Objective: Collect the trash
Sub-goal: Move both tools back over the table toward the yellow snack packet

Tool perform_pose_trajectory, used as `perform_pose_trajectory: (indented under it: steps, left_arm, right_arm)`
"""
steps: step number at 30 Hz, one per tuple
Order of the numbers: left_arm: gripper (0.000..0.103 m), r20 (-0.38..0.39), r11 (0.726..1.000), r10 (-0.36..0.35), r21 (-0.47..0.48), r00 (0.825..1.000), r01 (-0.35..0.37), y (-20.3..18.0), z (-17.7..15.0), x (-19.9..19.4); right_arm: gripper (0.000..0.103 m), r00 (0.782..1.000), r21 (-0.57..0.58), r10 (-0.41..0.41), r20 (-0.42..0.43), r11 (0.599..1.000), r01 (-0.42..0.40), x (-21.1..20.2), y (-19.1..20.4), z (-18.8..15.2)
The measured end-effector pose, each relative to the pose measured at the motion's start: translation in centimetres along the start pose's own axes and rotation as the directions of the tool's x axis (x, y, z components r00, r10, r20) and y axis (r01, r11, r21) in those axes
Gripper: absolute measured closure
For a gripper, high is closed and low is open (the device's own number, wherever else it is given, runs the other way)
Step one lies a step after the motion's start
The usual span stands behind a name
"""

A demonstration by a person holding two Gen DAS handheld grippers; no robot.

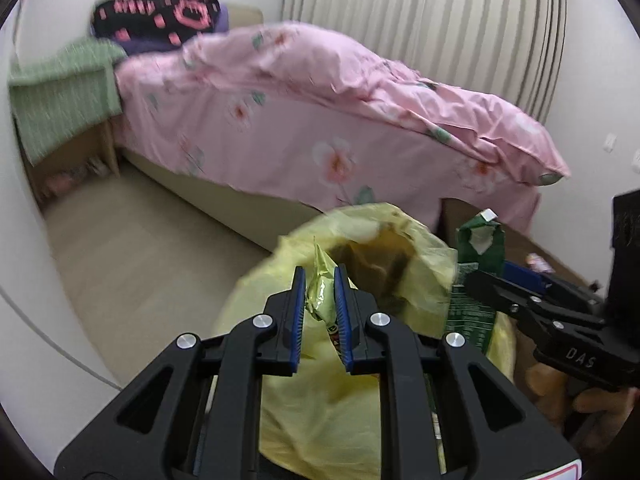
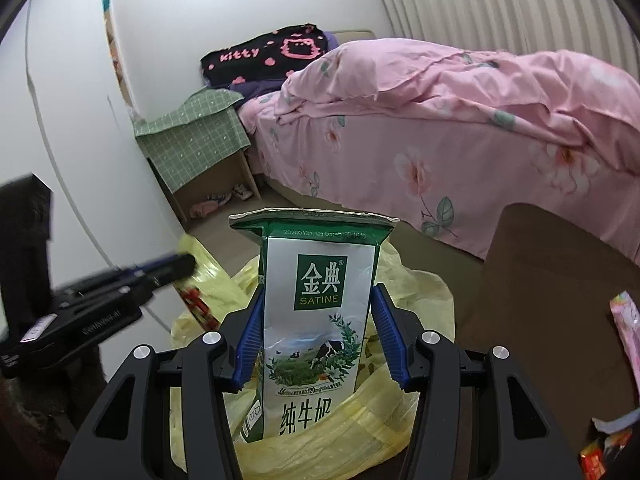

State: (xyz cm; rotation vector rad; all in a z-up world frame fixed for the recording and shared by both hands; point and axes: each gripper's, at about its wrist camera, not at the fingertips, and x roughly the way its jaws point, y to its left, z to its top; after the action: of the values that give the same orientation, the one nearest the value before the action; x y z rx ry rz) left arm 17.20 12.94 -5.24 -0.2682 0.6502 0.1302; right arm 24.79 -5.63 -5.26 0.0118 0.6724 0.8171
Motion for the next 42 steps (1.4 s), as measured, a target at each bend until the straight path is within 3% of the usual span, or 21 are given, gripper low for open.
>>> perform_pose_trajectory:
  steps: [2, 4, 5, 9, 15, 21, 24, 29, 37, 40, 42]
  left_arm:
    - [0.086, -0.008, 0.999, -0.025, -0.029, 1.0, 0.025, 0.3, 0.2, -0.2]
    - [0.073, 0.01, 0.998, -0.033, -0.06, 0.999, 0.034, 0.7, 0.4, -0.9]
    - [0.064, 0.019, 0.997, -0.029, -0.066, 0.999, 0.03, 0.7, 0.6, -1.3]
    - [0.054, 0.073, 0.996, -0.003, -0.091, 0.997, 0.01, 1.0, 1.1, -3.1]
    - [0.051, 0.128, 0.996, -0.049, -0.065, 0.991, 0.058, -0.5, 1.4, -5.5]
    - [0.05, 0.093, 0.988, -0.152, 0.017, 0.984, 0.151, -4.2, 0.2, -6.0]
    - [0.05, 0.061, 0.978, -0.206, 0.059, 0.977, 0.202, -6.6, -0.6, -5.8]
    - [0.05, 0.009, 0.924, -0.347, 0.174, 0.938, 0.34, -11.4, -2.0, -5.7]
    - [0.05, -0.131, 0.826, -0.491, 0.244, 0.861, 0.508, -17.7, -4.9, -5.0]
    - [0.05, -0.156, 0.814, -0.489, 0.271, 0.858, 0.513, -19.2, -5.8, -5.2]
    - [0.05, -0.174, 0.804, -0.505, 0.263, 0.846, 0.534, -19.9, -6.3, -5.6]
  right_arm:
    - [0.053, 1.0, -0.003, -0.001, 0.002, 1.0, 0.001, 0.1, 0.2, -0.2]
    - [0.051, 1.0, 0.008, -0.002, 0.007, 1.0, 0.002, -0.4, 0.1, -0.3]
    - [0.043, 1.0, 0.014, -0.006, 0.013, 1.0, 0.006, -0.9, 0.2, -0.3]
    - [0.042, 0.999, 0.02, -0.035, 0.042, 0.999, 0.034, -3.5, 0.4, -0.3]
    - [0.042, 0.989, 0.029, -0.111, 0.096, 0.994, 0.109, -9.5, 0.0, -1.3]
    - [0.042, 0.979, 0.045, -0.182, 0.09, 0.983, 0.179, -15.3, -1.7, -3.2]
    - [0.042, 0.956, 0.04, -0.273, 0.107, 0.962, 0.27, -18.7, -3.0, -4.5]
    - [0.042, 0.901, 0.082, -0.424, 0.089, 0.905, 0.418, -23.6, -6.6, -6.8]
    - [0.044, 0.844, 0.154, -0.534, 0.035, 0.838, 0.524, -27.2, -10.9, -11.1]
    - [0.044, 0.826, 0.177, -0.564, -0.003, 0.812, 0.555, -27.8, -10.8, -13.3]
    - [0.044, 0.827, 0.174, -0.561, -0.024, 0.813, 0.556, -27.9, -10.1, -14.9]
